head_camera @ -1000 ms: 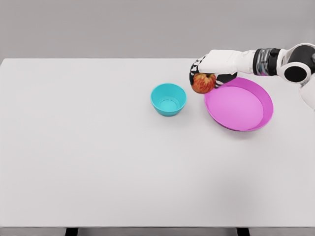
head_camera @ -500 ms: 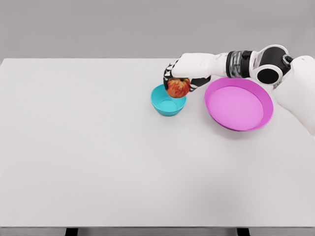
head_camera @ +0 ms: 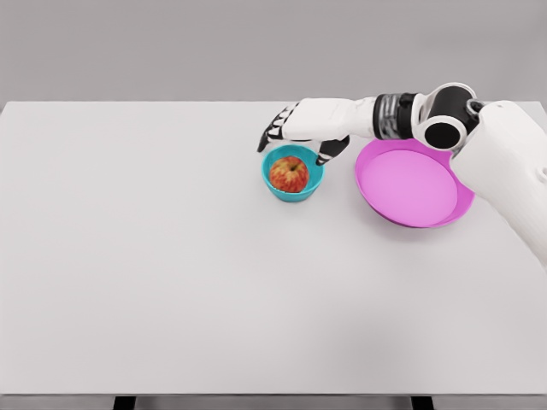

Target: Put the apple from the pink plate into the blue bowl with your right arm

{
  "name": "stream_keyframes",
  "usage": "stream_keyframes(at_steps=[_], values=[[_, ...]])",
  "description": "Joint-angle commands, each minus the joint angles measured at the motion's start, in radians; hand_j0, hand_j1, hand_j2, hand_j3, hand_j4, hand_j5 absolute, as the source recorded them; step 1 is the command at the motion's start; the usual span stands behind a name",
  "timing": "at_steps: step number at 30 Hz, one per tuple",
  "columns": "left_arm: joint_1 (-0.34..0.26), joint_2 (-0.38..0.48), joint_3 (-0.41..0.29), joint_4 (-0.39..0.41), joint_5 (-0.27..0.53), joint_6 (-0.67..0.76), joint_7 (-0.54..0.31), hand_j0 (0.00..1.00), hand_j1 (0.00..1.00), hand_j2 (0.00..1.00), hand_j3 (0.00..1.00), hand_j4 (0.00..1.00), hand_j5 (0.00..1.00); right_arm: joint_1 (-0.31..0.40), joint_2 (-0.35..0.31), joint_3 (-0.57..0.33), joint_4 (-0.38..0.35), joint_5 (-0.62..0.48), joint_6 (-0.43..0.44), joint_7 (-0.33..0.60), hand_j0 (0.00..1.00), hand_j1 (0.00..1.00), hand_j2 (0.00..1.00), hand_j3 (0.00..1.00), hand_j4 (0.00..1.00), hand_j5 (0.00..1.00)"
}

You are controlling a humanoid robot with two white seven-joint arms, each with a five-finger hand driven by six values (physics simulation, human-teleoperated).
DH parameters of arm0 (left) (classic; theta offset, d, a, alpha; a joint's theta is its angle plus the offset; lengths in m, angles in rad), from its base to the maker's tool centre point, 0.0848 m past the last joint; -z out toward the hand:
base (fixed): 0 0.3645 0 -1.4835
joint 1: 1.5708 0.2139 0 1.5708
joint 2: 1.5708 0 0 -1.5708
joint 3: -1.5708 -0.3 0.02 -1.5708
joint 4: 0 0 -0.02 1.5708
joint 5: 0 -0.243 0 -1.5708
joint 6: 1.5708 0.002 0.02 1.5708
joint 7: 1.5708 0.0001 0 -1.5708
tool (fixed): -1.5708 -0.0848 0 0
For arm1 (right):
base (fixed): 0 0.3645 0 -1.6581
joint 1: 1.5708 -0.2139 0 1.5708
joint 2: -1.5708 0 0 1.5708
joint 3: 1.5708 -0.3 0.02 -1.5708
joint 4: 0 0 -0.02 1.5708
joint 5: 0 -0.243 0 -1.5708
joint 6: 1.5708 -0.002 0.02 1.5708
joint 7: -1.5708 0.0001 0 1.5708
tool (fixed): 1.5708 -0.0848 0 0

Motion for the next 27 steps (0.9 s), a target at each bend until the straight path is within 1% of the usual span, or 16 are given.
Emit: stream_keyframes(at_steps=[1,3,5,6,8,9,10,12,13,14,16,17,20,22,24,27], values=[[-0.002,0.000,0.000,0.000,0.000,0.001,0.000,1.00,1.00,1.00,1.00,1.00,1.00,0.000,0.001,-0.001,-0.001,-0.005,0.003,0.000,1.00,1.00,1.00,1.00,1.00,1.00],[0.000,0.000,0.000,0.000,0.000,0.000,0.000,1.00,1.00,1.00,1.00,1.00,1.00,-0.002,-0.011,-0.009,-0.006,-0.005,0.003,0.000,1.00,1.00,1.00,1.00,1.00,1.00],[0.000,0.000,0.000,0.000,0.000,0.000,0.000,1.00,1.00,1.00,1.00,1.00,1.00,-0.009,-0.068,-0.027,-0.011,-0.013,0.003,0.000,1.00,1.00,1.00,1.00,1.00,1.00],[0.000,0.000,0.000,0.000,0.000,0.000,0.000,1.00,1.00,1.00,1.00,1.00,1.00,-0.008,-0.084,-0.099,-0.012,-0.014,0.003,0.000,1.00,1.00,1.00,1.00,1.00,1.00],[-0.002,0.000,0.000,0.000,0.000,0.000,0.000,1.00,1.00,1.00,1.00,1.00,1.00,0.006,-0.146,-0.249,-0.018,-0.020,0.003,0.000,1.00,1.00,1.00,1.00,1.00,1.00],[0.000,0.000,0.000,0.000,0.000,0.000,0.000,1.00,1.00,1.00,1.00,1.00,1.00,0.021,-0.187,-0.320,-0.011,-0.025,0.003,0.000,1.00,1.00,1.00,1.00,1.00,1.00],[0.000,0.000,0.000,0.000,0.000,0.000,0.000,1.00,1.00,1.00,1.00,1.00,1.00,0.044,-0.222,-0.366,-0.007,-0.048,0.003,0.000,1.00,1.00,1.00,1.00,1.00,1.00],[-0.002,0.000,0.000,0.000,0.000,0.001,0.000,1.00,1.00,1.00,1.00,1.00,1.00,0.121,-0.273,-0.441,-0.003,-0.077,0.003,0.000,1.00,1.00,1.00,1.00,1.00,1.00],[0.000,0.000,0.000,0.000,0.000,0.000,0.000,1.00,1.00,1.00,1.00,1.00,1.00,0.187,-0.296,-0.501,-0.004,-0.092,0.003,0.000,1.00,1.00,1.00,1.00,1.00,1.00],[0.000,0.000,0.000,0.000,0.000,0.000,0.000,1.00,1.00,1.00,1.00,1.00,1.00,0.255,-0.299,-0.552,-0.006,-0.095,0.003,0.000,1.00,1.00,1.00,1.00,1.00,1.00],[0.000,0.000,0.000,0.000,0.000,0.000,0.000,1.00,1.00,1.00,1.00,1.00,1.00,0.359,-0.305,-0.639,-0.018,-0.094,0.003,0.000,1.00,1.00,1.00,1.00,1.00,1.00],[-0.002,0.000,0.000,0.000,0.000,0.000,0.000,1.00,1.00,1.00,1.00,1.00,1.00,0.382,-0.304,-0.658,-0.020,-0.094,0.003,0.000,1.00,1.00,1.00,1.00,1.00,1.00],[0.000,0.000,0.000,0.000,0.000,0.000,0.000,1.00,1.00,1.00,1.00,1.00,1.00,0.476,-0.307,-0.704,-0.098,-0.092,0.003,0.000,1.00,1.00,1.00,1.00,1.00,1.00],[0.000,0.000,0.000,0.000,0.000,0.000,0.000,1.00,1.00,1.00,1.00,1.00,1.00,0.506,-0.305,-0.705,-0.132,-0.094,0.003,0.000,1.00,1.00,1.00,1.00,1.00,1.00],[0.000,0.000,0.000,0.000,0.000,0.000,0.000,1.00,1.00,1.00,1.00,1.00,1.00,0.523,-0.299,-0.705,-0.135,-0.094,0.003,0.000,1.00,1.00,1.00,1.00,1.00,1.00],[0.000,0.000,0.000,0.000,0.000,0.000,0.000,1.00,1.00,1.00,1.00,1.00,1.00,0.525,-0.298,-0.705,-0.135,-0.094,0.003,0.000,1.00,1.00,1.00,1.00,1.00,1.00]])
